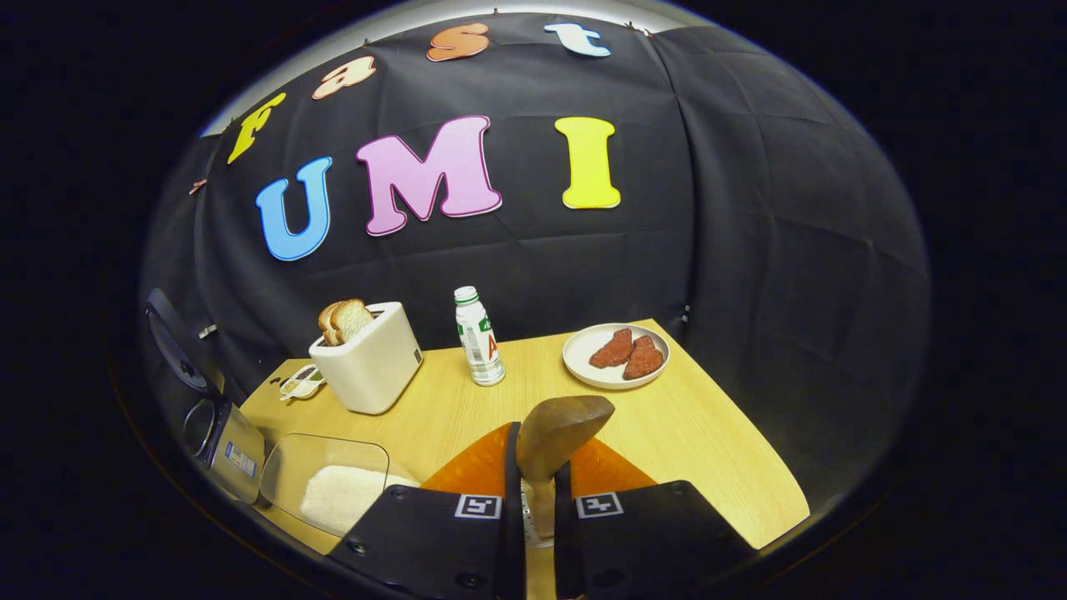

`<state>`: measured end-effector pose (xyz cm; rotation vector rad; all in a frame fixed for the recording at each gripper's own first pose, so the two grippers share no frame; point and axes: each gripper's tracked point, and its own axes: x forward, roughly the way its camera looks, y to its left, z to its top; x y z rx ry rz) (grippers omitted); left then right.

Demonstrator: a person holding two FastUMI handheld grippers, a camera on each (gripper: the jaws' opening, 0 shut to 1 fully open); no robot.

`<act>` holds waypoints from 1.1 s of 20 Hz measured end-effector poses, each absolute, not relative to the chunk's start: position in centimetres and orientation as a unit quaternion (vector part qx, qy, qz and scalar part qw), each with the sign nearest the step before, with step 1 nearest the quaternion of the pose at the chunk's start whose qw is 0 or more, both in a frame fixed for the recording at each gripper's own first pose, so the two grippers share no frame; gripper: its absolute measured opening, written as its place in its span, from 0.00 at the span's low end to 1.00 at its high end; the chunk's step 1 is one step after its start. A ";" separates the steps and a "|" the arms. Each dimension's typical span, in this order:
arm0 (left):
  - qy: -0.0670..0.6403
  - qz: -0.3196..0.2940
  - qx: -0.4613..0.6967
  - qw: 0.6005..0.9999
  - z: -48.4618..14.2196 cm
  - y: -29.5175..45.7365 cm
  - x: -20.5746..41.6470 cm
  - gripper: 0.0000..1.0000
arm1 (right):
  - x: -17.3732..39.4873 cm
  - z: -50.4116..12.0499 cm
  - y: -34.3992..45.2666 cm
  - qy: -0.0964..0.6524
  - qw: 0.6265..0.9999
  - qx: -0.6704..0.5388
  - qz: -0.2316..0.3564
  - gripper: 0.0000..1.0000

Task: Close the left gripper, press the button to open the rice cooker; take a wooden spoon from the chopstick holder with the right hand, scoop a spoonful of rice and pour it into the rice cooker, then put the wooden spoon back into the chopstick holder.

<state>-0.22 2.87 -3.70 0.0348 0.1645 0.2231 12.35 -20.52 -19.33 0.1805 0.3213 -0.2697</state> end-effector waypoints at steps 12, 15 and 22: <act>0.069 0.100 0.021 0.992 -3.6 4.2 -1.0 0.84 | 14.1 -10.5 -8.1 0.100 0.991 0.078 -0.037 0.17; 0.070 0.100 0.022 0.992 -3.6 4.9 -0.9 0.84 | 15.1 -11.6 -4.8 0.115 0.990 0.079 -0.011 0.17; 0.074 0.101 0.020 0.992 -3.9 6.2 -0.2 0.85 | 17.3 -16.8 -0.2 0.162 0.985 0.061 0.008 0.18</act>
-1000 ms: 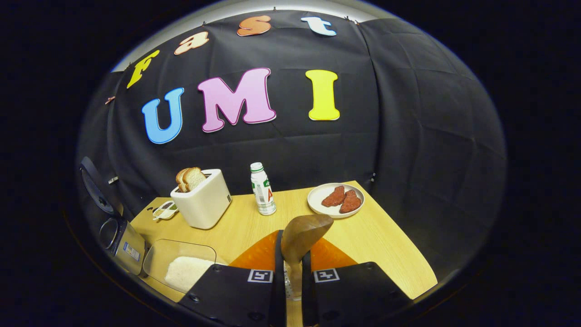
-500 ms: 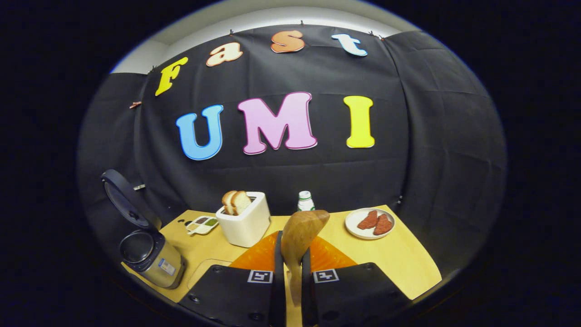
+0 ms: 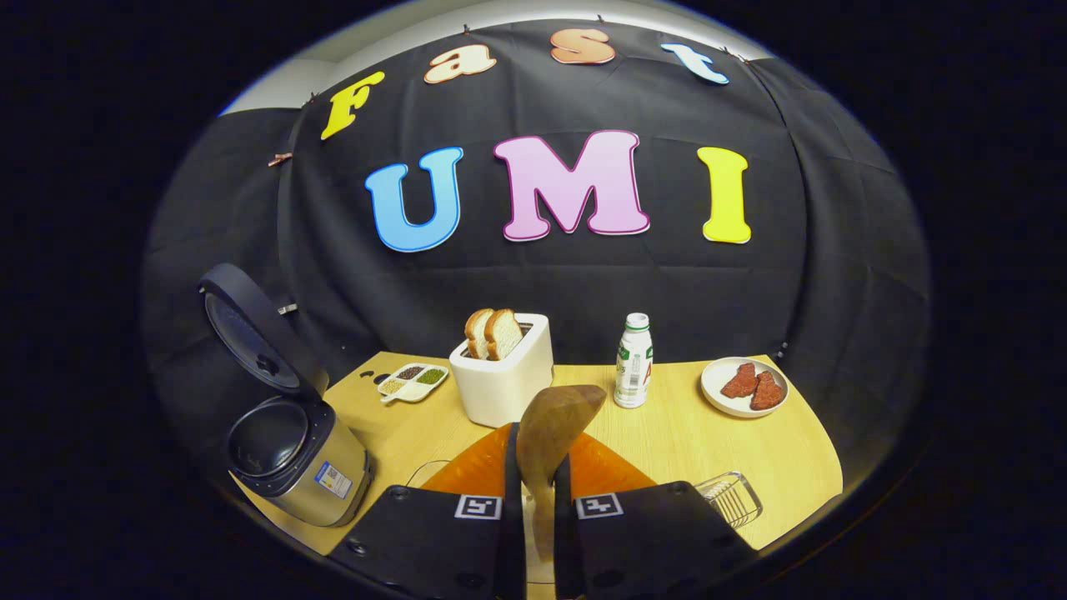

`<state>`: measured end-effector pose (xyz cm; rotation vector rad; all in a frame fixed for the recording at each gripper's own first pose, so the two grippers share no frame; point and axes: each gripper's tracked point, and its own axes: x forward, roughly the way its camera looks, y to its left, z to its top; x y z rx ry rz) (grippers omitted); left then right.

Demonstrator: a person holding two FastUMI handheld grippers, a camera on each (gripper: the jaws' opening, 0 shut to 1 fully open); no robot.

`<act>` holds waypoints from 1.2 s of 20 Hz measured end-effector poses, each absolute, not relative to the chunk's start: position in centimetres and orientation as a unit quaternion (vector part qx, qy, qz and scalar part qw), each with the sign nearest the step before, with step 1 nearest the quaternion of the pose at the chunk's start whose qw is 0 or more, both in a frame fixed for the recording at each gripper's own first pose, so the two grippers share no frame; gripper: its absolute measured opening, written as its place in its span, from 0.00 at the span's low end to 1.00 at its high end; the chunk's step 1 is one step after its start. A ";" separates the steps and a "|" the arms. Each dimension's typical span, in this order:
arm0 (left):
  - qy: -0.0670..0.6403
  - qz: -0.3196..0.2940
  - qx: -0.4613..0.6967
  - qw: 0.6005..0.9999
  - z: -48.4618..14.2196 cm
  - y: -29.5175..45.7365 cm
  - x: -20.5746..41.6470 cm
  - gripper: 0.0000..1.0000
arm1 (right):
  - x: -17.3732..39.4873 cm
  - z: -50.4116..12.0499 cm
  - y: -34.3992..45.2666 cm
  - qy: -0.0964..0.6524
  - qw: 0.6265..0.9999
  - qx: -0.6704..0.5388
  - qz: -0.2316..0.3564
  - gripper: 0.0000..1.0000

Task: Close the left gripper, press the button to open the rice cooker; take a wooden spoon from the chopstick holder with the right hand, scoop a spoonful of rice and pour it into the rice cooker, then put the wooden spoon back into the chopstick holder.

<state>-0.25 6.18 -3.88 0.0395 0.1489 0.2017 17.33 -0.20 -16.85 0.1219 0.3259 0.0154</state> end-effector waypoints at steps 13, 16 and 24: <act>0.102 0.093 0.012 0.990 -5.2 9.1 2.1 0.85 | 20.6 -24.9 4.6 0.240 0.968 0.077 -0.002 0.18; 0.098 0.094 0.023 0.991 -5.0 9.6 2.2 0.85 | 20.2 -25.2 6.2 0.248 0.965 0.086 0.009 0.14; 0.097 0.071 0.022 0.992 -5.1 8.1 2.3 0.85 | 19.0 -25.3 9.1 0.270 0.949 0.160 0.024 0.17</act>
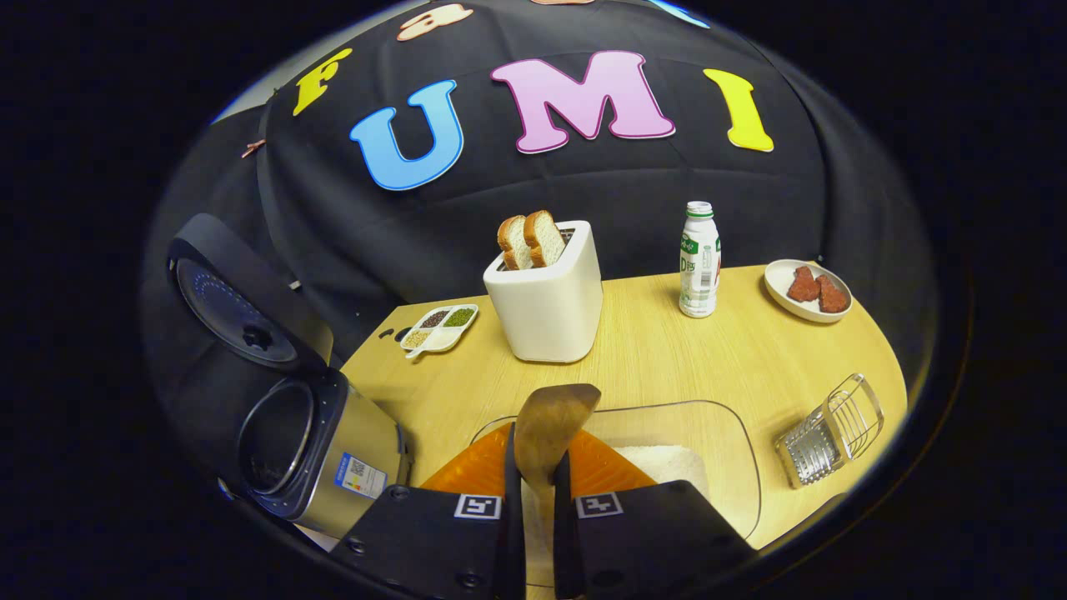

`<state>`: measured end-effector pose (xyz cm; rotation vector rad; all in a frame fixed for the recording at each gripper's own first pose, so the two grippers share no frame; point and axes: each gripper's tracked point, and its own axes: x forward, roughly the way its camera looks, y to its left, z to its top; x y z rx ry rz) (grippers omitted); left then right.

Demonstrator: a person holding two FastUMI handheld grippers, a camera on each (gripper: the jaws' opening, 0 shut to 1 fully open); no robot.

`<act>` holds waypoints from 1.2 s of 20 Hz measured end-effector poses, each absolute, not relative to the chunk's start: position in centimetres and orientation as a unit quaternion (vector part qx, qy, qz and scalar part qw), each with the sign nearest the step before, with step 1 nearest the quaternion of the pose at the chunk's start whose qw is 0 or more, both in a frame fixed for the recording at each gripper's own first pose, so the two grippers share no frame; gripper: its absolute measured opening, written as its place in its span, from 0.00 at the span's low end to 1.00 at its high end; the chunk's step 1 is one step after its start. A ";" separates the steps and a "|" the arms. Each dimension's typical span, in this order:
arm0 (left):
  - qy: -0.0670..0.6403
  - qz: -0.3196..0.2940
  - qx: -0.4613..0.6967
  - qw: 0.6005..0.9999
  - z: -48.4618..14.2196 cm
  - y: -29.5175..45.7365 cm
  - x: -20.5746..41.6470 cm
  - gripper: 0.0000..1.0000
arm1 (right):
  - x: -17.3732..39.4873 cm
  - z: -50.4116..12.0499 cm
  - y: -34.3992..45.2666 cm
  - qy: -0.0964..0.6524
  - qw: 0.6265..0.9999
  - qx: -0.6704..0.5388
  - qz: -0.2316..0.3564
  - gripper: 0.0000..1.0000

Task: Close the left gripper, press the button to open the rice cooker; take a wooden spoon from the chopstick holder with the right hand, scoop a spoonful of rice and pour it into the rice cooker, then put the wooden spoon back into the chopstick holder.

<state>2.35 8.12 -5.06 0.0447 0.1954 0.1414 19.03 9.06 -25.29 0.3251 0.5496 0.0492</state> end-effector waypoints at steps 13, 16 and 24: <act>0.096 0.056 0.032 0.993 -4.6 7.0 1.8 0.85 | 18.0 -24.9 6.1 0.279 0.893 0.352 -0.024 0.18; 0.094 0.053 0.036 0.994 -4.3 6.8 1.8 0.85 | 18.1 -24.1 4.8 0.265 0.898 0.351 -0.036 0.18; 0.082 0.046 0.055 0.994 -3.2 6.3 1.5 0.87 | 18.4 -20.3 3.7 0.227 0.879 0.417 -0.036 0.17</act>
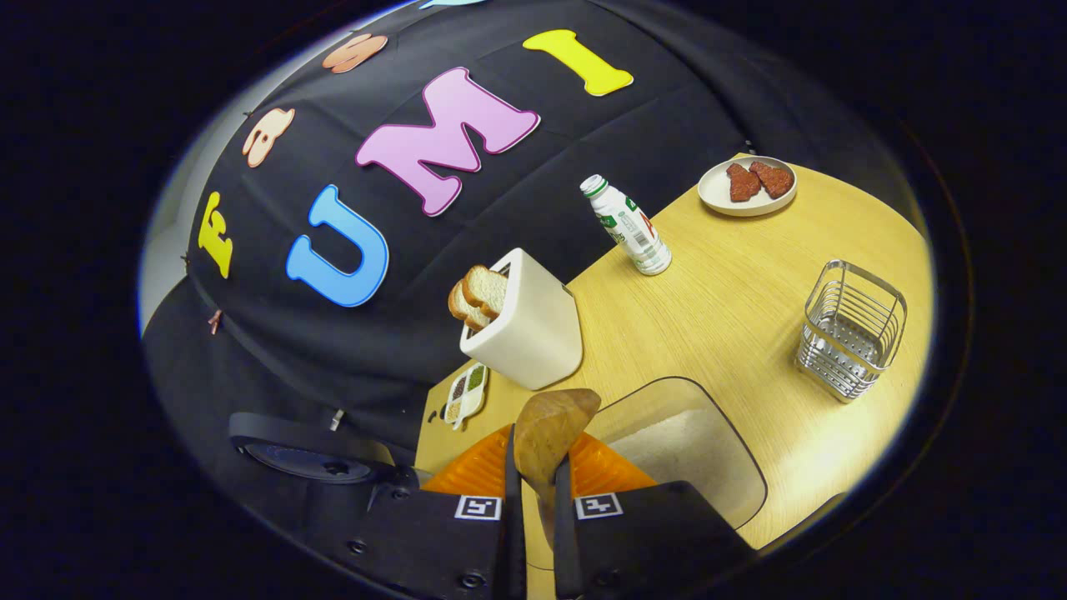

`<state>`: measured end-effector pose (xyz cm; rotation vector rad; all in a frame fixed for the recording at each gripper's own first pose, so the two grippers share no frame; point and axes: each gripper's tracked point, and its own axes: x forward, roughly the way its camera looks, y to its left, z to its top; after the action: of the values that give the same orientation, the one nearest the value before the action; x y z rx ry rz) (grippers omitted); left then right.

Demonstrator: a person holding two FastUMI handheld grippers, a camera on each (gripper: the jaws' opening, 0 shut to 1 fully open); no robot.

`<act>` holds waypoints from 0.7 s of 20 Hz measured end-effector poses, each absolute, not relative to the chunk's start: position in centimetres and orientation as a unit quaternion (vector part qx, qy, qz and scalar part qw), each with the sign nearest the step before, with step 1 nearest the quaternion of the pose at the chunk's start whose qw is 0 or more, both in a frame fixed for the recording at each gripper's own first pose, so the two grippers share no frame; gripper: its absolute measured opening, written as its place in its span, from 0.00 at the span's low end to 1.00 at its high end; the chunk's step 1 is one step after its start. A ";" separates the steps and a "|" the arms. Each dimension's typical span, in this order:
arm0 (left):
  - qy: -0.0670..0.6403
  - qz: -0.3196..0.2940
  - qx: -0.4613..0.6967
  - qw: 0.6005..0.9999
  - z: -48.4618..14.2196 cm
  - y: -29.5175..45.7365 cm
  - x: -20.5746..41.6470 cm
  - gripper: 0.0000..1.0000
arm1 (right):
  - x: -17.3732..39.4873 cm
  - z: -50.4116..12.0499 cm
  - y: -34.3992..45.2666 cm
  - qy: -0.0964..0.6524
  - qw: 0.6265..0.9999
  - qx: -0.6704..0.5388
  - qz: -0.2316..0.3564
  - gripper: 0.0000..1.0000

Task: Close the left gripper, press the button to open the rice cooker; take a wooden spoon from the chopstick holder with the right hand, scoop a spoonful of rice and pour it into the rice cooker, then put the wooden spoon back into the chopstick holder.

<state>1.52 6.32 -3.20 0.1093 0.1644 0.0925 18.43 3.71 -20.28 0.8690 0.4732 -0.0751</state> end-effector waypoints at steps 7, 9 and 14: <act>0.076 0.054 0.050 0.994 -2.9 6.7 1.3 0.92 | 19.4 -13.6 6.7 0.192 0.875 0.444 0.008 0.17; 0.075 0.058 0.044 0.994 -3.0 7.1 1.0 0.89 | 19.5 -12.2 8.5 0.191 0.876 0.441 0.028 0.17; 0.074 0.075 0.030 0.994 -3.0 8.2 0.6 0.89 | 19.9 -10.1 13.5 0.199 0.879 0.427 0.074 0.17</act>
<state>0.60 8.24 -3.03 0.0600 0.1491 0.1512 19.88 13.52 -10.11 0.8898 0.4155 0.1544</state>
